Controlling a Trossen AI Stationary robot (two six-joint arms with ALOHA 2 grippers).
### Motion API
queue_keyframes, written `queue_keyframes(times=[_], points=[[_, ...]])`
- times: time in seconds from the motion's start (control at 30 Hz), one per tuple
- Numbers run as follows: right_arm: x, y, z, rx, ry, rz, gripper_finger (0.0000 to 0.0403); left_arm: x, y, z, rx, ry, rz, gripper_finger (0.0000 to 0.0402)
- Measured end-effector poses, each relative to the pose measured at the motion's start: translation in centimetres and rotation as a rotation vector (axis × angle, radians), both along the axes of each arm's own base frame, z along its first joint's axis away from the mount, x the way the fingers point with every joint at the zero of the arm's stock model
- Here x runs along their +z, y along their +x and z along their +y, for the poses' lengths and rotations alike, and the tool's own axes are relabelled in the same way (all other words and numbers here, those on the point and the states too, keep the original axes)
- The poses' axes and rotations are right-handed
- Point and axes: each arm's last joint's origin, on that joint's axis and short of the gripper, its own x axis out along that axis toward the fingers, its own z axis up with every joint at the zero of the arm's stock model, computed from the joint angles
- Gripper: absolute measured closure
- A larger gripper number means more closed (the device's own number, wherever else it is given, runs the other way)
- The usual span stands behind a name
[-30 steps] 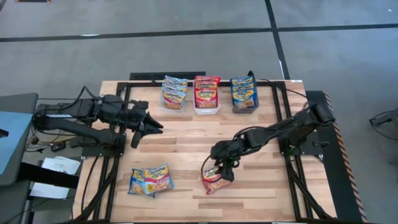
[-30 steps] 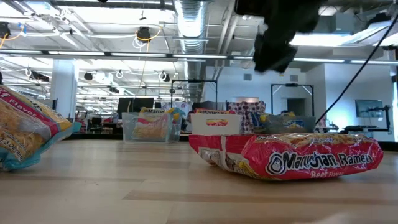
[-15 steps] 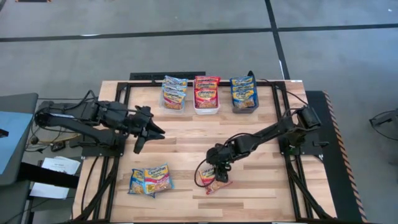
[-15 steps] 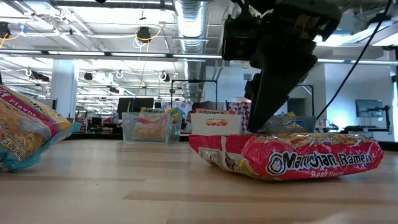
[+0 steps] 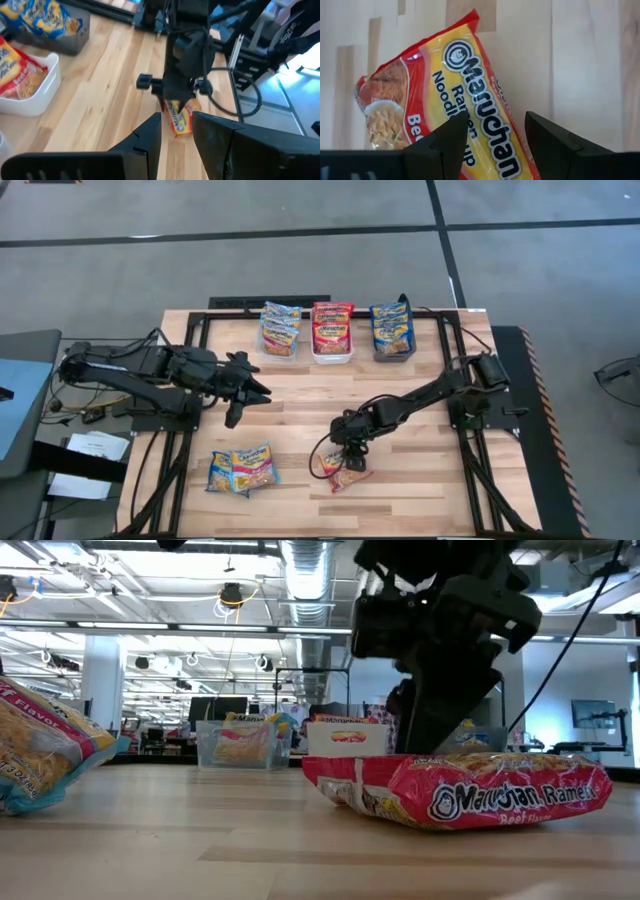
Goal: Sort Maruchan noodles
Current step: Put the orange bag into the white bin
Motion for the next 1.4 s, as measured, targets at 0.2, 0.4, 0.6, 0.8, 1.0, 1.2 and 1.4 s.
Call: queue_keyframes(times=[0.2,0.4,0.6,0.8,1.0,1.2,1.4], points=[[-0.4,0.1,0.1,-0.037,0.02,0.025,0.0181,-0.3,0.1,0.0,0.0,-0.001,0.026,0.0306],[-0.5,-0.1,0.0,-0.06,0.027,0.048,0.0229,-0.4,0.0,0.0,0.001,0.001,0.036,0.0306],[-0.5,-0.1,0.0,-0.08,0.037,0.057,0.0326,-0.6,-0.1,0.0,0.002,0.005,0.063,0.0306],[-0.5,-0.2,0.1,-0.082,0.088,0.076,0.0394,-0.7,-0.1,0.0,0.002,0.005,0.064,0.0306],[-0.1,-0.2,0.2,-0.124,0.115,0.073,0.0398,-0.6,-0.1,0.0,0.0,0.009,0.062,0.0306],[0.9,-0.3,0.1,-0.158,0.105,0.056,0.0399,-0.6,-0.1,0.0,0.0,0.009,0.062,0.0306],[3.1,0.7,0.2,-0.165,0.043,0.005,0.04,-0.6,-0.1,0.0,-0.001,0.011,0.06,0.0306]])
